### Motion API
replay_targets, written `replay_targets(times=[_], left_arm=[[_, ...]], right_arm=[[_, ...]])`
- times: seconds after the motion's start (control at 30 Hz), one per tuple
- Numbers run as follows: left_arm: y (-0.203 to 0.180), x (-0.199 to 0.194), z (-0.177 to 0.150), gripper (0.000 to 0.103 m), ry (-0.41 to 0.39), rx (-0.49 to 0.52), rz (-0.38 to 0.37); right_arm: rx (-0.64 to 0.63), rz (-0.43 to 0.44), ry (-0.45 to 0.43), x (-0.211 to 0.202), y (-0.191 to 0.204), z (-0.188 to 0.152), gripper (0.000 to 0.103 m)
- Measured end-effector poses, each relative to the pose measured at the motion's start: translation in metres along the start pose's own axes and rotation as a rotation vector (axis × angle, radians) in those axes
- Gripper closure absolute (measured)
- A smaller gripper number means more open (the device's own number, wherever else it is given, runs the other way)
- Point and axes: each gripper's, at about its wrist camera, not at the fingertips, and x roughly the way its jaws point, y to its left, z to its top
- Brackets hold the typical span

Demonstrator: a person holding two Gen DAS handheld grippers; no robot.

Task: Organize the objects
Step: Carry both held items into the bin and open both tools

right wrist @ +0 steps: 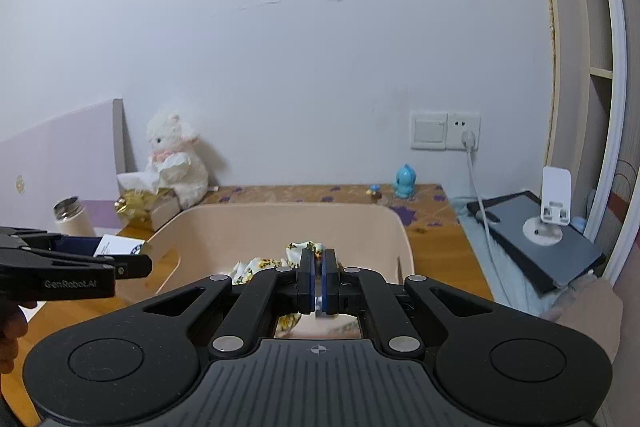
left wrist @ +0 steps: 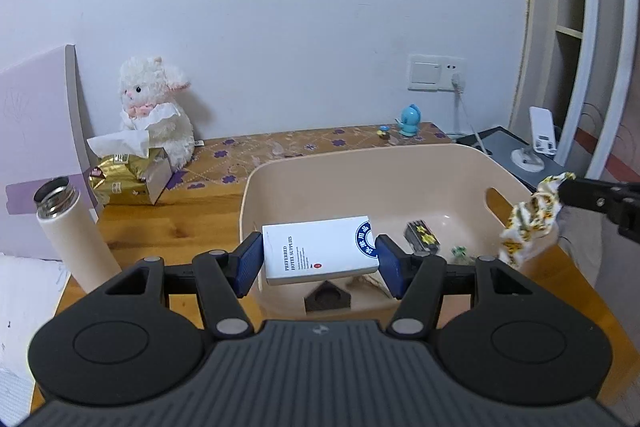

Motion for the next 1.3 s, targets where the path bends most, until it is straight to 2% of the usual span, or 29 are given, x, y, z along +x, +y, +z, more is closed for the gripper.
replay_targets(times=[0.3, 0.47, 0.7, 0.8, 0.83, 0.87, 0.93, 1.0, 1.13, 1.3], left_arm=[[-0.002, 0.059, 0.006, 0.04, 0.087, 0.006, 0.024], [-0.003, 0.084, -0.005, 0.04, 0.161, 0.008, 0.023], [-0.006, 0.092, -0.011, 0.039, 0.199, 0.028, 0.015], [-0.008, 0.088, -0.011, 0.037, 0.197, 0.021, 0.009], [-0.008, 0.085, -0.01, 0.033, 0.192, 0.022, 0.011], [-0.009, 0.082, -0.01, 0.027, 0.185, 0.025, 0.015], [-0.011, 0.073, -0.009, 0.026, 0.164, 0.034, 0.024], [-0.012, 0.064, -0.008, 0.025, 0.146, 0.037, 0.02], [-0.012, 0.044, -0.006, 0.023, 0.118, 0.012, 0.02], [-0.013, 0.019, -0.009, 0.022, 0.091, 0.012, 0.032]], right_arm=[[0.015, -0.026, 0.007, 0.036, -0.01, 0.014, 0.1], [0.018, -0.035, 0.081, 0.062, -0.01, 0.003, 0.1], [0.002, -0.041, 0.183, 0.08, -0.007, -0.015, 0.096], [-0.008, -0.038, 0.186, 0.077, -0.004, -0.018, 0.09], [-0.01, -0.043, 0.181, 0.074, -0.003, -0.018, 0.075], [-0.01, -0.041, 0.177, 0.071, -0.002, -0.017, 0.064], [-0.005, -0.041, 0.162, 0.063, -0.002, -0.016, 0.057], [-0.004, -0.04, 0.15, 0.055, -0.003, -0.014, 0.056], [0.006, -0.036, 0.137, 0.037, -0.007, -0.014, 0.045], [0.002, -0.028, 0.131, 0.012, -0.01, -0.021, 0.041]])
